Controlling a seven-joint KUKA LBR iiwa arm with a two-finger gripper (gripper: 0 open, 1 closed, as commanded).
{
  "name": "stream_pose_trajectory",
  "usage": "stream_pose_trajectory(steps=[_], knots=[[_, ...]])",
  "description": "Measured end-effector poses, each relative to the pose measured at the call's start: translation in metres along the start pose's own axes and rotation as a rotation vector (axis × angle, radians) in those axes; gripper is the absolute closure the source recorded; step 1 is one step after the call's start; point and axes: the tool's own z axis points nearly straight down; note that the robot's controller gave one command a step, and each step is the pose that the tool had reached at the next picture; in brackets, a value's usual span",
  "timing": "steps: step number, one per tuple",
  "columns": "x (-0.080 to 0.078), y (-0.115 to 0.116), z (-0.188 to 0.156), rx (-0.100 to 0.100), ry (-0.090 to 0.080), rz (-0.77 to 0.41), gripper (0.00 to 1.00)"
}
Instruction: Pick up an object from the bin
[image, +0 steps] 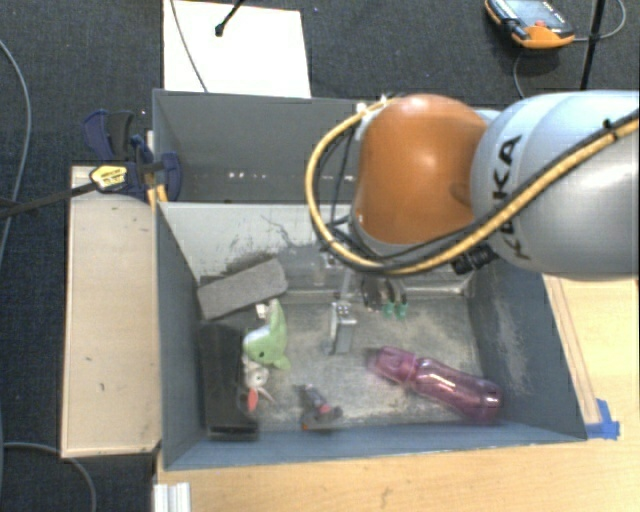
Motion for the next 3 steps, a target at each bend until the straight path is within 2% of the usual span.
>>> stream_pose_trajectory(steps=[1, 2, 3], knots=[[-0.002, -0.001, -0.005, -0.001, -0.009, 0.004, 0.00], [-0.001, 0.020, 0.049, -0.002, -0.011, -0.072, 0.00], [-0.006, 0.042, 0.072, 0.000, -0.008, -0.301, 0.00]])
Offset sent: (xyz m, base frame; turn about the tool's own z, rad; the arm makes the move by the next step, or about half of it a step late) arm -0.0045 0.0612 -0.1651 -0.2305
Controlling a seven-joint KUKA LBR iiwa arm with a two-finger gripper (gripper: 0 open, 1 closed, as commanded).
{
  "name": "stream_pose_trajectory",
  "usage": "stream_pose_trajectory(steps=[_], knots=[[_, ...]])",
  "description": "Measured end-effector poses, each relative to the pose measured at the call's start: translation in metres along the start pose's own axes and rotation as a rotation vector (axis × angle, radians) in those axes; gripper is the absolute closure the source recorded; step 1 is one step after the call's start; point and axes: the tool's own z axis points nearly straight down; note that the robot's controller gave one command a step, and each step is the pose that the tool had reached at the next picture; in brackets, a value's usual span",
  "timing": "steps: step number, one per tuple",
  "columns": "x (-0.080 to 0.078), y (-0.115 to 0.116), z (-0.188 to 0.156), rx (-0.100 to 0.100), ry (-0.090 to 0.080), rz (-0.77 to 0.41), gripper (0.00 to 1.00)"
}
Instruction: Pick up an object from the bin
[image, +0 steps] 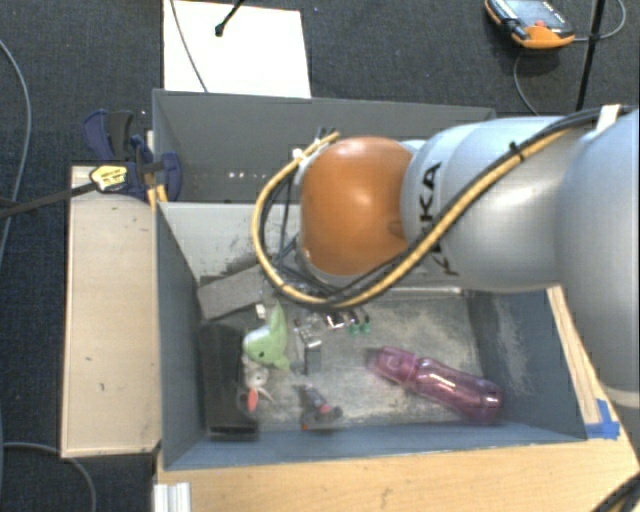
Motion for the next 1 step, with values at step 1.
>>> stream_pose_trajectory(steps=[1], knots=[[-0.0145, 0.0039, 0.0056, 0.000, -0.009, -0.229, 0.00]])
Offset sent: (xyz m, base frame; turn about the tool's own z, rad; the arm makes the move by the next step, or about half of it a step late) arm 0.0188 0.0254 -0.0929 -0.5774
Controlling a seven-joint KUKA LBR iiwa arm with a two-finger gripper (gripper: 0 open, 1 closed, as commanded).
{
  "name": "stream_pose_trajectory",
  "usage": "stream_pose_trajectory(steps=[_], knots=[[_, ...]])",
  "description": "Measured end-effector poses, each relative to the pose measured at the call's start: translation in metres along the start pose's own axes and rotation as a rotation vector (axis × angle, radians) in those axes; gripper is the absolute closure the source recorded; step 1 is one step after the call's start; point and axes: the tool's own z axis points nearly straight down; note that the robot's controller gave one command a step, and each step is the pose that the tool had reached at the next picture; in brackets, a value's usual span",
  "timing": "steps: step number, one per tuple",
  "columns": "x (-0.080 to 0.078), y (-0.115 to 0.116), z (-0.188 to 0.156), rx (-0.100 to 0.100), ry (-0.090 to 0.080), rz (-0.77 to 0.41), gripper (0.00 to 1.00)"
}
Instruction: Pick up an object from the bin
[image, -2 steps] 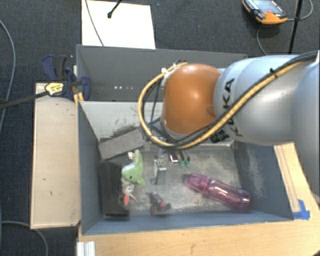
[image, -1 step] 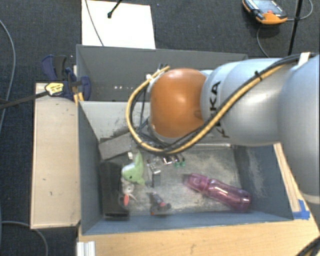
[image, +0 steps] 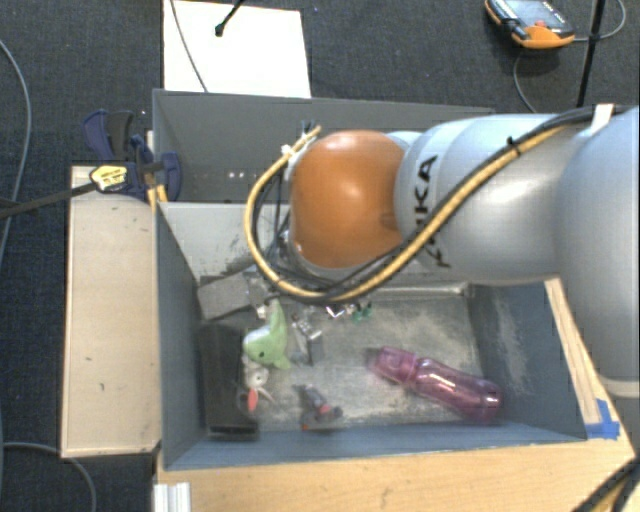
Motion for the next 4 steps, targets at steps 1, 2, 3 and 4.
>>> stream_pose_trajectory(steps=[1, 2, 3, 4], knots=[[-0.008, 0.006, 0.042, 0.000, 0.002, -0.126, 0.00], [-0.022, 0.000, 0.085, 0.001, -0.003, -0.525, 1.00], [-0.022, -0.001, 0.085, 0.001, -0.003, -0.524, 1.00], [-0.021, 0.000, 0.082, -0.001, -0.002, -0.523, 1.00]])
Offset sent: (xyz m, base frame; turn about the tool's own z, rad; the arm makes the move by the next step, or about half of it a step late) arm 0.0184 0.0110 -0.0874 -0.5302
